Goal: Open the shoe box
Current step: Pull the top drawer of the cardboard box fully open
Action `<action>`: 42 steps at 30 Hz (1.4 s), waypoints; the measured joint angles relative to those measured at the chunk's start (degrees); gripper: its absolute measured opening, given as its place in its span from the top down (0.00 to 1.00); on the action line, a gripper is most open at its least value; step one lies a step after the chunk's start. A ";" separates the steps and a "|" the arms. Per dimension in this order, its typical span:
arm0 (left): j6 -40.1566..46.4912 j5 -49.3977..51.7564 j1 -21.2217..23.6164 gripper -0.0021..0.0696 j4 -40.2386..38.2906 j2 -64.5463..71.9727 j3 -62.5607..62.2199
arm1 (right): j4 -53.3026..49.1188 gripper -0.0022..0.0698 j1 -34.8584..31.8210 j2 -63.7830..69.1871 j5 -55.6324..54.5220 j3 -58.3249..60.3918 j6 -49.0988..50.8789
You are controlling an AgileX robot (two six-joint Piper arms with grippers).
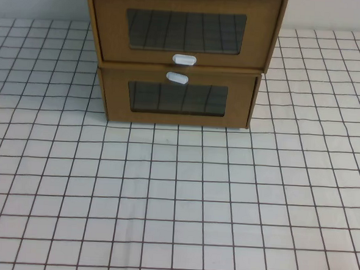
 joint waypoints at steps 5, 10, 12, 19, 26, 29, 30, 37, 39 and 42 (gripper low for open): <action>0.00 0.00 0.00 0.98 0.00 0.00 0.00 | 0.00 0.99 0.00 0.00 0.00 0.00 0.00; 0.00 -0.87 0.00 0.98 0.00 0.00 0.00 | 0.00 0.99 0.00 0.00 0.00 0.00 0.00; 0.00 -0.87 0.00 0.98 -0.11 0.00 0.00 | 0.00 0.99 0.00 0.00 0.00 0.00 0.00; -0.21 -0.87 0.00 0.98 -0.24 0.00 0.00 | 0.00 0.99 0.00 0.00 0.00 0.00 0.00; -1.48 -1.15 0.00 0.98 -0.70 0.00 0.11 | 0.00 0.99 0.00 0.00 0.00 0.00 0.00; -4.53 -2.90 0.00 0.98 -3.22 0.00 0.13 | 0.00 0.99 0.00 0.00 0.00 0.00 0.00; -5.96 -3.65 0.00 0.98 -4.49 0.00 0.13 | 0.00 0.99 0.00 0.00 0.00 0.00 0.00; -15.26 -11.53 0.00 0.98 -21.40 0.00 0.13 | 0.00 0.99 0.00 0.00 0.00 0.00 0.00; -16.02 -13.50 0.00 0.98 -23.99 0.00 0.13 | 0.00 0.99 0.00 0.00 0.00 0.00 0.00; -15.81 -15.34 0.00 0.98 -25.16 0.00 0.13 | 0.00 0.99 0.00 0.00 0.00 0.00 0.00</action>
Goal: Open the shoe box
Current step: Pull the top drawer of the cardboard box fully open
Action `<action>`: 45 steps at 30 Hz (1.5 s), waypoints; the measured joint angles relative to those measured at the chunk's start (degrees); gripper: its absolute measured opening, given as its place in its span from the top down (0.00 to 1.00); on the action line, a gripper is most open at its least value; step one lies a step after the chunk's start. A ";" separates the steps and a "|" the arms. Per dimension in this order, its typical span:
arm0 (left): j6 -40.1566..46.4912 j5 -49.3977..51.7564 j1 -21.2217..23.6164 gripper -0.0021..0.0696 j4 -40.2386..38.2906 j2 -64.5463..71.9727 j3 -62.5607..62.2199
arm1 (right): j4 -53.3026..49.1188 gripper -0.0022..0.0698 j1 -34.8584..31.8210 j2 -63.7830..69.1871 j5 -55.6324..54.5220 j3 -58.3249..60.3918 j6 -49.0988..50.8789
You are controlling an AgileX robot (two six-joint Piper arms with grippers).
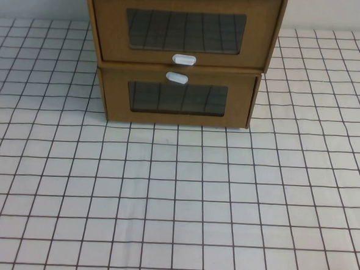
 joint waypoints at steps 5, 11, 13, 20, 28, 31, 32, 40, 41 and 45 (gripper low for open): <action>1.49 2.90 0.00 0.98 -0.24 0.27 -1.92 | 0.00 0.99 0.00 0.00 0.00 0.00 0.00; 4.26 19.90 0.00 0.98 9.03 14.18 -17.31 | 0.00 0.99 0.00 0.00 0.00 0.00 0.00; 6.73 24.86 0.00 0.98 10.84 19.99 -23.62 | 0.00 0.99 0.00 0.00 0.00 0.00 0.00; 24.51 40.21 0.00 0.98 8.40 39.51 -45.68 | 0.00 0.99 0.00 0.00 0.00 0.00 0.00; 36.00 49.43 0.00 0.98 2.58 59.98 -71.72 | 0.00 0.99 0.00 0.00 0.00 0.00 0.00; 41.41 52.83 0.00 0.98 -3.33 68.53 -82.14 | 0.00 0.99 0.00 0.00 0.00 0.00 0.00; 42.72 53.84 0.00 0.98 -4.99 71.51 -85.70 | 0.00 0.99 0.00 0.00 0.00 0.00 0.00; 45.05 61.73 0.00 0.98 -8.40 93.02 -112.47 | 0.00 0.99 0.00 0.00 0.00 0.00 0.00; 45.05 62.49 0.00 0.98 -8.50 95.35 -115.45 | 0.00 0.99 0.00 0.00 0.00 0.00 0.00; 45.12 63.46 0.00 0.98 -9.00 102.83 -124.55 | 0.00 0.99 0.00 0.00 0.00 0.00 0.00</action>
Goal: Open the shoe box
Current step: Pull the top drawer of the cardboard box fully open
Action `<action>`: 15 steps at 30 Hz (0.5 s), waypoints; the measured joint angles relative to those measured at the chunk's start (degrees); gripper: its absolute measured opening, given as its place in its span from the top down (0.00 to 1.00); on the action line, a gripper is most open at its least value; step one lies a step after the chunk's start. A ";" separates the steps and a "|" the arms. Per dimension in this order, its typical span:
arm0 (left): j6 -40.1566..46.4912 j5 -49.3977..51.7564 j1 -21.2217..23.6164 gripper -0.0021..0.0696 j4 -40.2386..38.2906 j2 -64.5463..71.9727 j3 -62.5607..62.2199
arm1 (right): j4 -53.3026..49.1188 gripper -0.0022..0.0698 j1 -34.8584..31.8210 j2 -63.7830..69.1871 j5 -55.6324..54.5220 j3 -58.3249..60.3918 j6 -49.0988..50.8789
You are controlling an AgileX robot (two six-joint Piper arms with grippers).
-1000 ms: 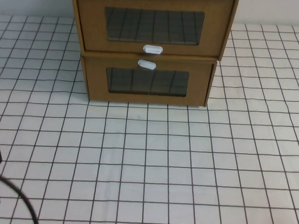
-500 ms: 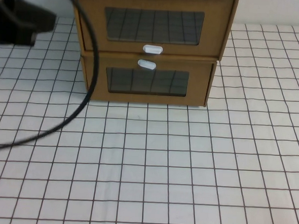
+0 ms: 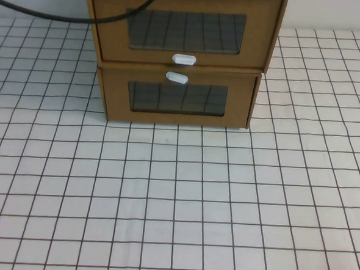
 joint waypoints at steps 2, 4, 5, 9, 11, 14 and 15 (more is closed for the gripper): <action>0.00 0.23 0.00 0.98 -0.72 3.63 -4.04 | 0.00 0.99 0.00 0.00 0.00 0.00 0.00; 0.00 0.88 0.04 0.98 -2.02 6.49 -6.81 | 0.00 0.99 0.00 0.00 0.00 0.00 0.00; 0.00 1.13 0.04 0.98 -2.71 7.88 -7.92 | 0.00 0.99 0.00 0.00 0.00 0.00 0.00; 0.00 1.36 0.04 0.98 -4.52 11.90 -9.30 | 0.00 0.99 0.00 0.00 0.00 0.00 0.00; 0.00 1.36 0.04 0.98 -4.65 13.62 -9.44 | 0.00 0.99 0.00 0.00 0.00 0.00 0.00; 0.00 1.25 0.04 0.98 -4.65 15.46 -9.63 | 0.00 0.99 0.00 0.00 0.00 0.00 0.00; 0.00 1.25 0.04 0.98 -4.65 15.86 -9.63 | 0.00 0.99 0.00 0.00 0.00 0.00 0.00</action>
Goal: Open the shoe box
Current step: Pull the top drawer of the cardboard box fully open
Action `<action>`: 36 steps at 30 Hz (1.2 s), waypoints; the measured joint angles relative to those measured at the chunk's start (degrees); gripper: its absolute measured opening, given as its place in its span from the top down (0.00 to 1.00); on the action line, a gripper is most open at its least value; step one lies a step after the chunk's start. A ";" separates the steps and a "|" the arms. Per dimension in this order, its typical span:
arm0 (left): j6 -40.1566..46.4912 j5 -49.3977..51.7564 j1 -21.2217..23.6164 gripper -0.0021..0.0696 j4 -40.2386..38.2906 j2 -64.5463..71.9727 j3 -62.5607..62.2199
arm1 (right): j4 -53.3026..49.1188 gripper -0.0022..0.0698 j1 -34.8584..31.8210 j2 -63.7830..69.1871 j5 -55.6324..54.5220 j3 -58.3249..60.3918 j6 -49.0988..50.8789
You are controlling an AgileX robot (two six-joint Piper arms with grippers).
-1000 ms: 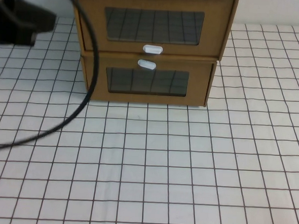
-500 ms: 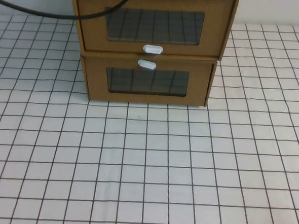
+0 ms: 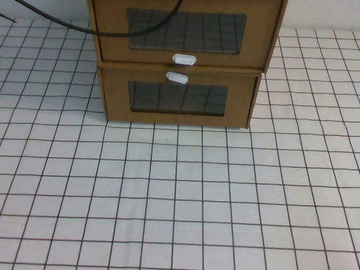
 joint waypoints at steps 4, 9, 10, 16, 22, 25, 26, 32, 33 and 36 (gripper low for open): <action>0.00 -0.52 0.00 0.98 -0.25 0.98 -0.09 | 0.00 0.99 0.00 0.00 0.00 0.00 0.00; 0.00 -0.73 0.00 0.98 -0.25 0.98 -0.09 | 0.00 0.99 0.00 0.00 0.00 0.00 0.00; 0.00 -0.73 0.00 0.98 -0.25 0.98 -0.13 | 0.00 0.99 0.00 0.00 0.00 0.00 0.00; 0.00 -0.73 0.00 0.98 -0.25 0.98 -0.13 | 0.00 0.99 0.00 0.00 -0.24 0.00 0.00; 0.00 -0.73 0.00 0.98 -0.25 0.98 -0.13 | 5.90 0.99 0.00 0.00 -12.59 0.00 0.13; 0.00 -1.00 0.00 0.98 -0.25 0.98 -0.13 | 17.81 0.99 0.00 0.00 -19.86 0.00 0.13; 0.00 -0.99 0.00 0.98 -0.25 0.98 -0.13 | 22.37 0.99 0.00 0.00 -21.70 0.00 0.13; 0.00 -1.11 0.00 0.98 -0.25 0.98 -0.13 | 36.65 0.99 0.00 0.00 -25.86 0.00 1.93; 0.00 -1.11 0.00 0.98 -0.25 0.98 -0.13 | 37.94 0.99 0.00 0.00 -25.01 0.00 2.45; 0.00 -1.18 0.00 0.98 -0.25 0.98 -0.13 | 40.31 0.99 0.00 0.00 -17.30 -2.98 3.01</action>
